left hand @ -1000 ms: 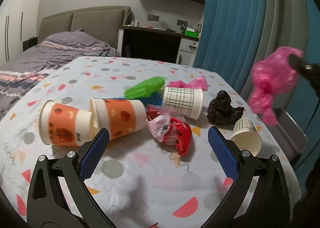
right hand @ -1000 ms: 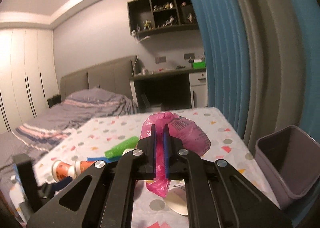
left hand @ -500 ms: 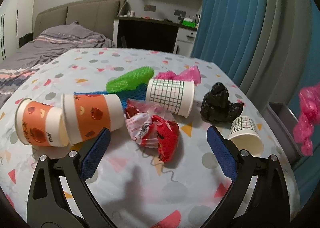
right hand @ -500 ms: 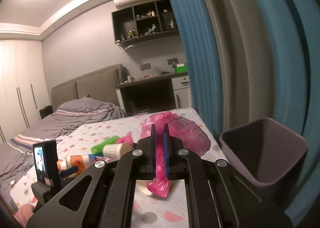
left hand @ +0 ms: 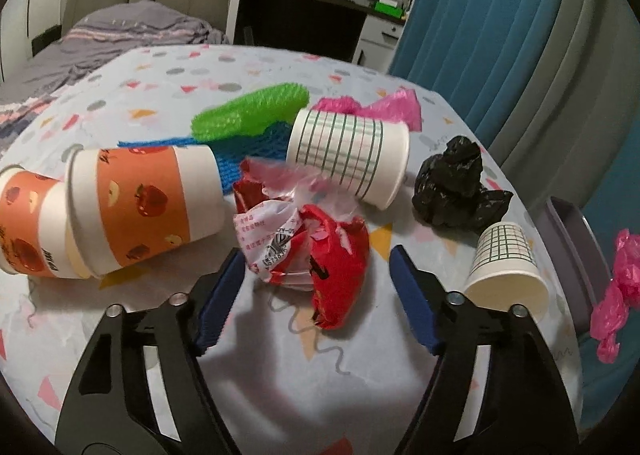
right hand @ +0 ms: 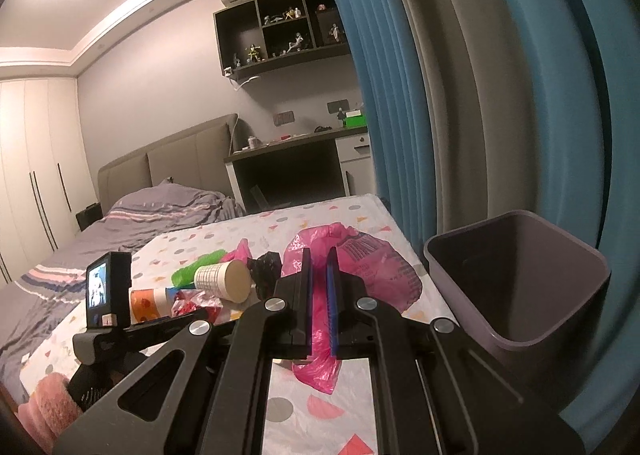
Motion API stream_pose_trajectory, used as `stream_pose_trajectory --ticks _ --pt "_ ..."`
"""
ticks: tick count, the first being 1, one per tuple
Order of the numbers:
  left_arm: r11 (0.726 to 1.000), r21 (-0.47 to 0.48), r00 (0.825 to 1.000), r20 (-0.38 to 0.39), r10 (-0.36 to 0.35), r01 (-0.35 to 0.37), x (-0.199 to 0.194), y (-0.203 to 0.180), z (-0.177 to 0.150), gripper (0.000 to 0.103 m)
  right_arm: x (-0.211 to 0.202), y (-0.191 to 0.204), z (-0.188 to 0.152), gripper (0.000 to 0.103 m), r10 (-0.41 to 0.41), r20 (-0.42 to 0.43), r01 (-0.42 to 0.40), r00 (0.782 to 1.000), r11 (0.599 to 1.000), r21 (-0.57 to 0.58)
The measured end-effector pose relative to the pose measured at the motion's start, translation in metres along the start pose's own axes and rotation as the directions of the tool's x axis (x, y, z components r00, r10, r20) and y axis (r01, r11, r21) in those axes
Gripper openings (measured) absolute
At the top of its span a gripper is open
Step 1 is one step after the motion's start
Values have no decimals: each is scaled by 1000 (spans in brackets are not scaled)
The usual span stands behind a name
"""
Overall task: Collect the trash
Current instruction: 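Grasp the red-and-white wrapper with the left tool while the right tool holds the pink bag, then carry both items over the grey bin and open both tools to drop them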
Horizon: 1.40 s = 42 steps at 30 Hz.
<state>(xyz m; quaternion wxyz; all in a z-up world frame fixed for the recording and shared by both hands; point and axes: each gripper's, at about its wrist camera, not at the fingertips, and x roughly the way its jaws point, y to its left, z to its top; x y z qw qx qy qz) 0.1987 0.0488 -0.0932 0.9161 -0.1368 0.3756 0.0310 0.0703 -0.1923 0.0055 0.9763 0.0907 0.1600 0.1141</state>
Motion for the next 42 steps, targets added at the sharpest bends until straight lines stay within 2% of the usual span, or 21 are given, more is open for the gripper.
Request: stream_pose_trajectory --ticks 1,2,13,22,27,36,42 --pt "1000 -6 1000 -6 -5 5 1 1 0 61 0 1 0 7 -1 -2 1 1000 1000 -1" --pt "1000 -12 1000 -11 -11 11 3 3 0 60 0 1 -1 7 -2 -5 2 1000 1000 -2" --pt "999 3 999 2 -44 44 -8 -2 -9 50 0 4 -2 7 4 -17 -4 1000 1000 -9" --pt "993 50 993 47 -111 109 -51 -15 -34 50 -4 4 -3 7 10 -21 -11 1000 1000 -23" --pt "989 85 990 70 -126 120 -73 -18 -46 50 -8 3 -3 7 16 -22 -16 1000 1000 -19" --pt "982 121 984 93 -154 142 -90 -32 -51 50 -17 1 -1 7 32 -18 -32 999 999 -14" --pt "973 160 976 113 -184 165 -96 -51 -47 50 -25 -11 4 7 10 3 -10 1000 1000 -7"
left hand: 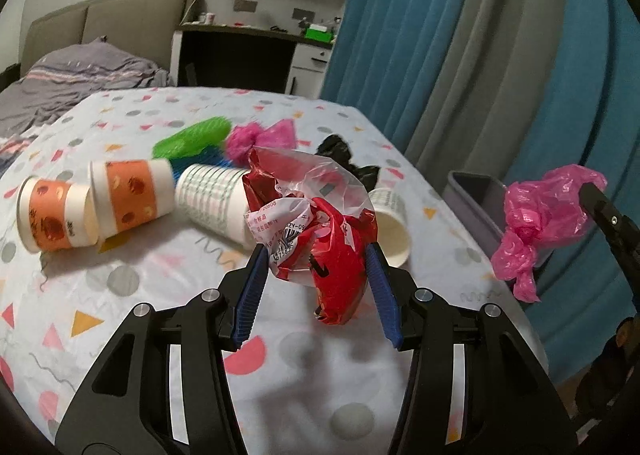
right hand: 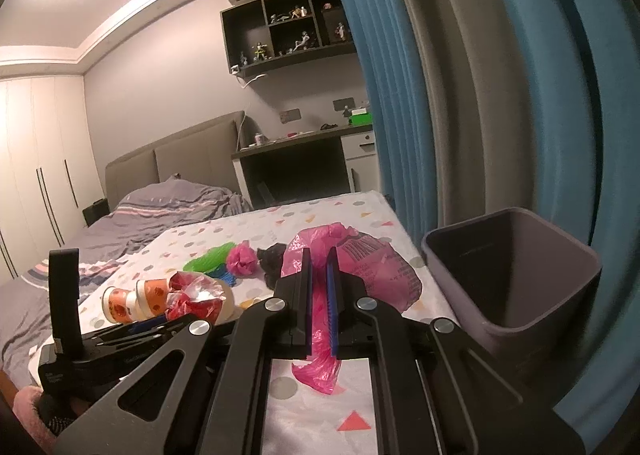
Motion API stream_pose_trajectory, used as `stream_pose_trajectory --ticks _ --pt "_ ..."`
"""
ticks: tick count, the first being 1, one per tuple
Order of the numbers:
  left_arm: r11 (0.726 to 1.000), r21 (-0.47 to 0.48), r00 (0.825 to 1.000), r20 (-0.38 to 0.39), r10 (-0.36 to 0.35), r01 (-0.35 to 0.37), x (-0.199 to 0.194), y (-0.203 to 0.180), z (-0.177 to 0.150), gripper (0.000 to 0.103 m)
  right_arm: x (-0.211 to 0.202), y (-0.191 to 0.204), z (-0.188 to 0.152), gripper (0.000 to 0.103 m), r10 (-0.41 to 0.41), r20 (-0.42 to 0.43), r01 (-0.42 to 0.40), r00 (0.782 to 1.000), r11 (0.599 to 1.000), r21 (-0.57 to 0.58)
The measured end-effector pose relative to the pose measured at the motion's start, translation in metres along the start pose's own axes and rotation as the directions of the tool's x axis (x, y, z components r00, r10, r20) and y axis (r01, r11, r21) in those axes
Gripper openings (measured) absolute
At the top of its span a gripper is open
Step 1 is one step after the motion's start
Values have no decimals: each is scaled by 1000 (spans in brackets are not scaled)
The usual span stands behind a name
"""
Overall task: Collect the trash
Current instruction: 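Carry both items over the grey bin and open both tools to drop them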
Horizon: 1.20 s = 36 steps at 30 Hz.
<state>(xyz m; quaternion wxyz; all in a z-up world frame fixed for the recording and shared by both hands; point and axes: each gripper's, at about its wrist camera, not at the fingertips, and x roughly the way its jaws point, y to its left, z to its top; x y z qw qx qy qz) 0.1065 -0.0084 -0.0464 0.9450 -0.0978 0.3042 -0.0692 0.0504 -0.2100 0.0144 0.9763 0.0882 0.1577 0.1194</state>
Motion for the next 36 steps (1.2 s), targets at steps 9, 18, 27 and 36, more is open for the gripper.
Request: stream_pose_trajectory --ticks 9,18,27,36 --pt "989 86 992 32 -120 116 11 -56 30 50 -8 -38 31 7 -129 90 131 988 991 -9" --pt "921 186 936 18 -351 342 55 -156 64 50 11 -94 48 7 -290 101 290 952 957 20" --pt "883 194 904 -65 -423 427 122 -210 65 50 34 -131 39 7 -351 38 350 936 936 21" --pt "872 172 888 -122 -443 458 163 -226 62 51 49 -152 33 7 -366 0 366 931 930 28"
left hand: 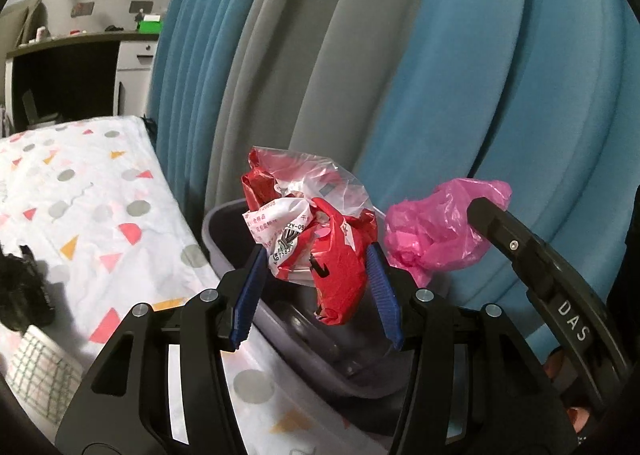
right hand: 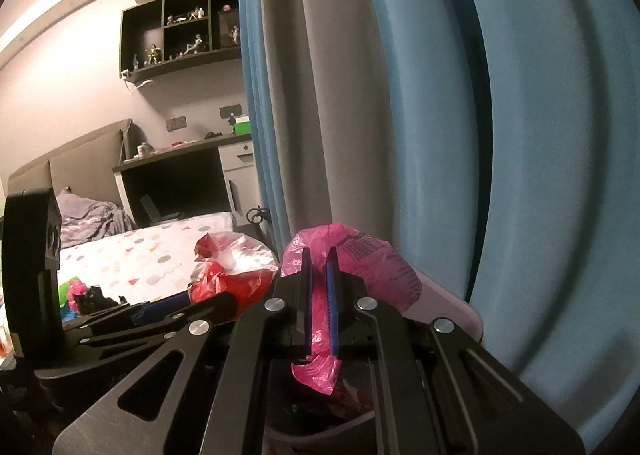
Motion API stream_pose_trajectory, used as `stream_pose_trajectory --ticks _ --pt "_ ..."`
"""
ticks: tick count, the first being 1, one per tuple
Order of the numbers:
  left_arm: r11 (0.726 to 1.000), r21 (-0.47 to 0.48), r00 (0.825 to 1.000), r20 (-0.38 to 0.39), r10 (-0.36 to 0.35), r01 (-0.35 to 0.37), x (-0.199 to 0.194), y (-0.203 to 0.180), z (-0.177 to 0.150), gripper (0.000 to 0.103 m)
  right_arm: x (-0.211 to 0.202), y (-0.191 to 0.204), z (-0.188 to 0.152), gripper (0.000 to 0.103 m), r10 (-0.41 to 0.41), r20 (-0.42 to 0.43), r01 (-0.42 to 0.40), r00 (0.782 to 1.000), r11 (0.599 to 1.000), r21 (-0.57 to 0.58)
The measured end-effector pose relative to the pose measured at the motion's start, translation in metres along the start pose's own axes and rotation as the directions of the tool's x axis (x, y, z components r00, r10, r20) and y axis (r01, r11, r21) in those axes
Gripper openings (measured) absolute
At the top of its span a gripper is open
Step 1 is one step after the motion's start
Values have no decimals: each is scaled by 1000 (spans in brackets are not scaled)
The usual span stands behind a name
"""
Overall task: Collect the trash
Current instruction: 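Carry both items over the grey bin and open both tools to drop them, then move both tools back from the bin toward the table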
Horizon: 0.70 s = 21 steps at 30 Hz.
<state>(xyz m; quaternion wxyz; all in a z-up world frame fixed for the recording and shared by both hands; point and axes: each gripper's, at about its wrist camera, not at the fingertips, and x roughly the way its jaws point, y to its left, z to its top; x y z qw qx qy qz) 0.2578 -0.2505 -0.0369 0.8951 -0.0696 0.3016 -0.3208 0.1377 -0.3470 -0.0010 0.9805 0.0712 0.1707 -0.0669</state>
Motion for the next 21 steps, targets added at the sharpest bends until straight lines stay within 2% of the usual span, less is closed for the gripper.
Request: stream_pose_trajectory --ticks 6,9,11,13,14,18,21 --pt "1000 -5 999 -22 -25 24 19 3 2 52 9 -8 -1 7 -8 -15 8 1000 1000 7" --pt "999 7 999 -26 -34 35 21 0 3 58 11 -10 -1 10 -10 -24 11 1000 1000 10" --pt "1000 11 999 -27 -18 18 24 6 6 72 14 -9 1 24 -6 -34 7 999 1000 18" --pt "1000 -6 1000 -17 -1 1 19 10 3 80 15 -12 1 34 -10 -35 11 999 999 30" --pt "1000 -17 1000 -12 14 -14 16 14 3 84 14 -14 0 35 -11 -35 12 999 999 33" --pt "993 -42 993 40 109 -108 -8 29 4 92 4 -16 2 42 -13 -12 13 1000 999 47" --pt "983 -43 979 89 183 -180 -34 34 1 96 -12 -10 4 57 -25 22 24 999 999 48"
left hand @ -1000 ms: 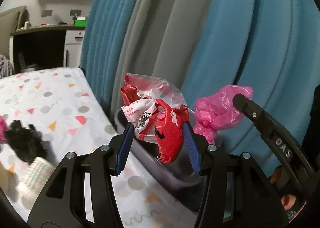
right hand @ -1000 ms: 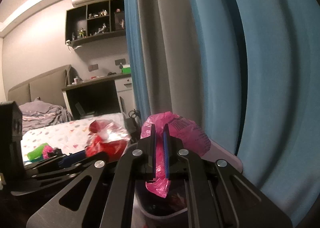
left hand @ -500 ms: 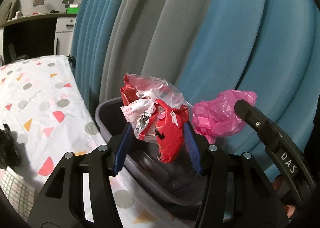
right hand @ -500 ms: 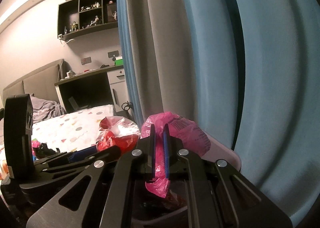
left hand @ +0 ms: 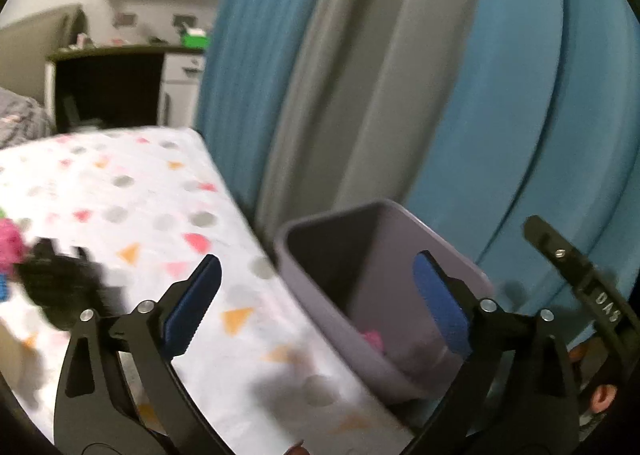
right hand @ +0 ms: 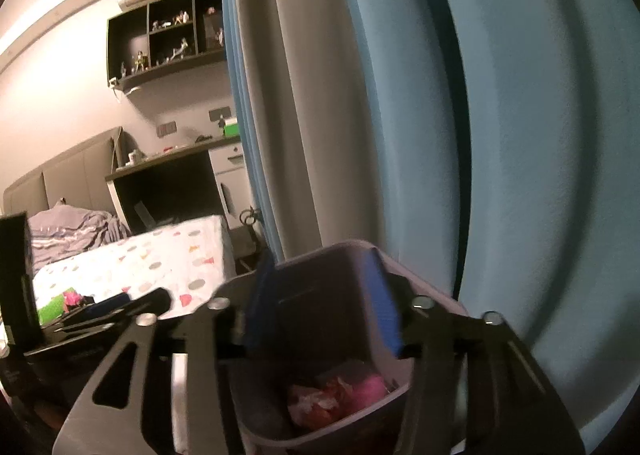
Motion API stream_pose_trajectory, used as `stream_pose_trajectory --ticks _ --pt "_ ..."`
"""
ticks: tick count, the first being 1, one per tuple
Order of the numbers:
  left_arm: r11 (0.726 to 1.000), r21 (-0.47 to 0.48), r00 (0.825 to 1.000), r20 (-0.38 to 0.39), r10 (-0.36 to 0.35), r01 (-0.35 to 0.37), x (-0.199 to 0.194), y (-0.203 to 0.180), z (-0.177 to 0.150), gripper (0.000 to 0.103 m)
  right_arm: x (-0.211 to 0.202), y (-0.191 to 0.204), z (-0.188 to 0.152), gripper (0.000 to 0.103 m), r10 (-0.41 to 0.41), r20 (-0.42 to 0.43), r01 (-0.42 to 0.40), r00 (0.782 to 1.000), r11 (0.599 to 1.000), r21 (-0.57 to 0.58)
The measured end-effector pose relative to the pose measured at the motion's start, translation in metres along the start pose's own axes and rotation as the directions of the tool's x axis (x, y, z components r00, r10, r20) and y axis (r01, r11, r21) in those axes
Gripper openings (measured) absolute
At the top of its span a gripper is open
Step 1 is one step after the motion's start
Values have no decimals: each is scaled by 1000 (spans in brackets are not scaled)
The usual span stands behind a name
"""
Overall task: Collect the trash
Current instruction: 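Move both tools back from the bin toward the table, then grasp a grid-patterned paper cup with the right tool while the left tool grasps another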
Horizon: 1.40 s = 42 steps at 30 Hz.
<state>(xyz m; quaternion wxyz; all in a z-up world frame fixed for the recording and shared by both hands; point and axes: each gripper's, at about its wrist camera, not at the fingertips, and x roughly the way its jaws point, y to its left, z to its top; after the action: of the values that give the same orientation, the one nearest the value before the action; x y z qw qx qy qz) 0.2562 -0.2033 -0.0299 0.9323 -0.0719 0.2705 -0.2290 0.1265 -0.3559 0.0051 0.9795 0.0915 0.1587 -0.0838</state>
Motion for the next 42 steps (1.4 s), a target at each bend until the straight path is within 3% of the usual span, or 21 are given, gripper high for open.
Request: stream_pose_trajectory --ticks 2,5,10,19,22,29,33,42 --pt "999 -2 999 30 43 -43 -17 7 -2 97 -10 4 -1 68 -5 16 5 1000 1000 1" --pt "994 -6 991 70 110 -110 -47 19 -11 97 -27 16 -6 76 -1 34 1 999 1000 -2" --pt "977 -24 971 105 214 -213 -96 41 -30 97 -56 51 -22 81 56 49 -54 997 997 -52" --pt "922 -123 917 121 380 -366 -185 101 -67 97 -78 132 -68 81 202 -37 -206 979 967 -152" --pt "896 -140 890 126 438 -421 -208 118 -79 97 -77 157 -81 81 238 -77 -247 968 954 -170" --pt "846 -186 840 136 525 -499 -244 155 -96 97 -62 200 -105 81 243 -154 -274 958 934 -230" --pt "842 -210 841 124 527 -497 -245 167 -97 97 -51 214 -113 81 224 -192 -268 955 933 -243" --pt "850 -192 851 105 515 -491 -231 170 -93 97 -14 232 -123 60 150 -304 -238 941 931 -277"
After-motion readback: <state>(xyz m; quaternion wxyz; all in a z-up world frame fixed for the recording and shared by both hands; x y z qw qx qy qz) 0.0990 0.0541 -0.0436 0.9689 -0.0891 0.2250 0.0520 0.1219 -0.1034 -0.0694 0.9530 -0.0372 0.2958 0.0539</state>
